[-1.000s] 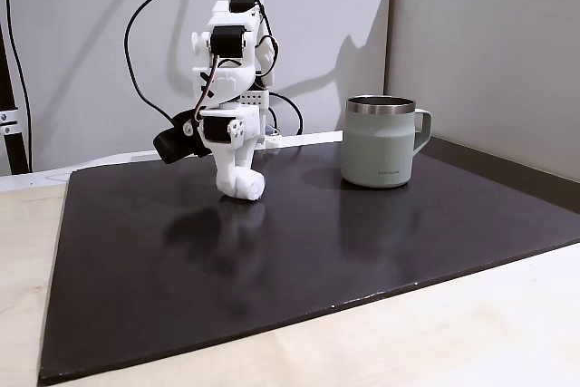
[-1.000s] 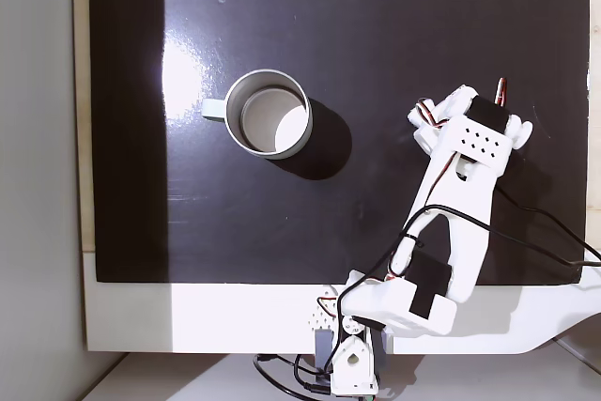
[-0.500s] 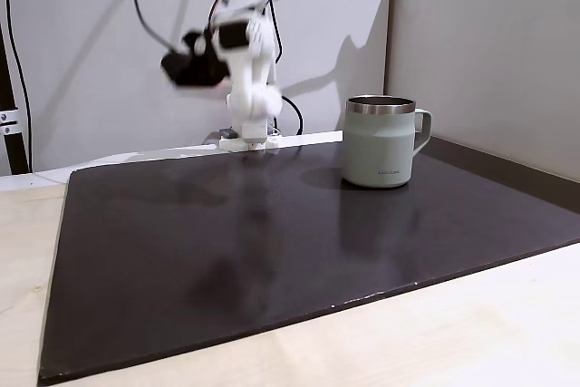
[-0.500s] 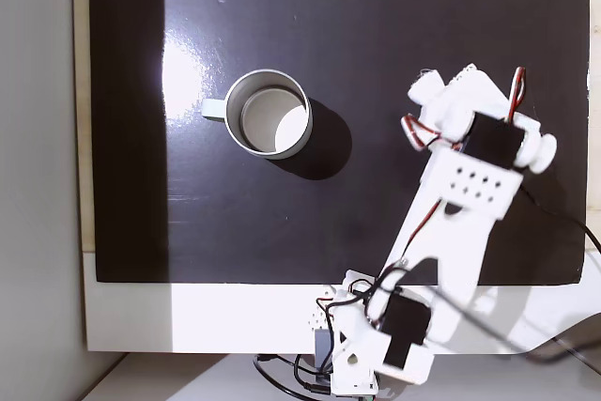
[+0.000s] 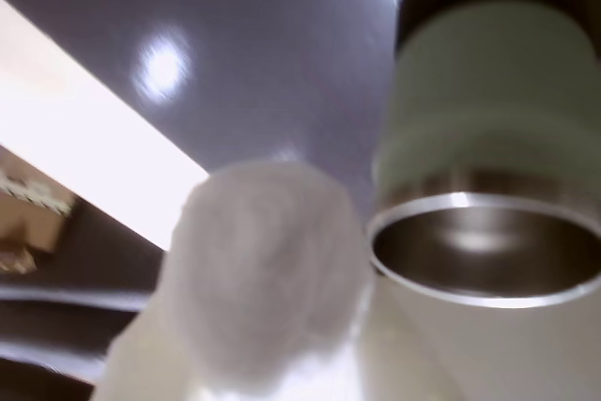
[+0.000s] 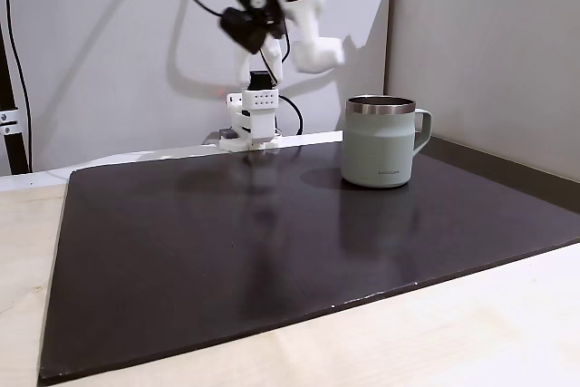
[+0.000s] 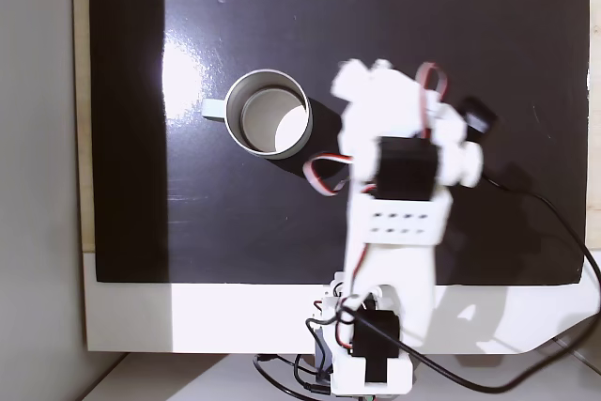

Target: Grasp a gauze and put it in the cup.

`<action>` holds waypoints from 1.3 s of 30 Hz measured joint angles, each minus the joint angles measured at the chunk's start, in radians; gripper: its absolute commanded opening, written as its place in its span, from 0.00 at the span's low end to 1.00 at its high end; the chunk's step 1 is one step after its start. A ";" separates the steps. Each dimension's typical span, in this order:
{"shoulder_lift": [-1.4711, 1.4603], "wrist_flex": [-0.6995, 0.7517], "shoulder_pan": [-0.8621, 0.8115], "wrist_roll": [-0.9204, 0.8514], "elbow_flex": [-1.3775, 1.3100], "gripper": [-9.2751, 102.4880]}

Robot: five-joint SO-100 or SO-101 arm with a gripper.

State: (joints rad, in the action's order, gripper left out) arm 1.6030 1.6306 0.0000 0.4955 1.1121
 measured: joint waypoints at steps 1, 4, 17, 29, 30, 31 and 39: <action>0.000 0.000 0.034 0.000 -0.006 0.09; -0.011 0.000 0.138 0.000 -0.026 0.09; -0.066 0.008 0.383 -0.032 0.055 0.09; -0.087 0.015 0.374 -0.031 0.077 0.44; -0.089 0.018 0.376 -0.031 0.077 0.46; -0.089 0.020 0.380 -0.031 0.077 0.47; -0.089 0.025 0.391 -0.021 0.077 0.46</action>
State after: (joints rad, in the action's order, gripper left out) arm 1.5140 1.6552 0.3912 0.4740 1.1888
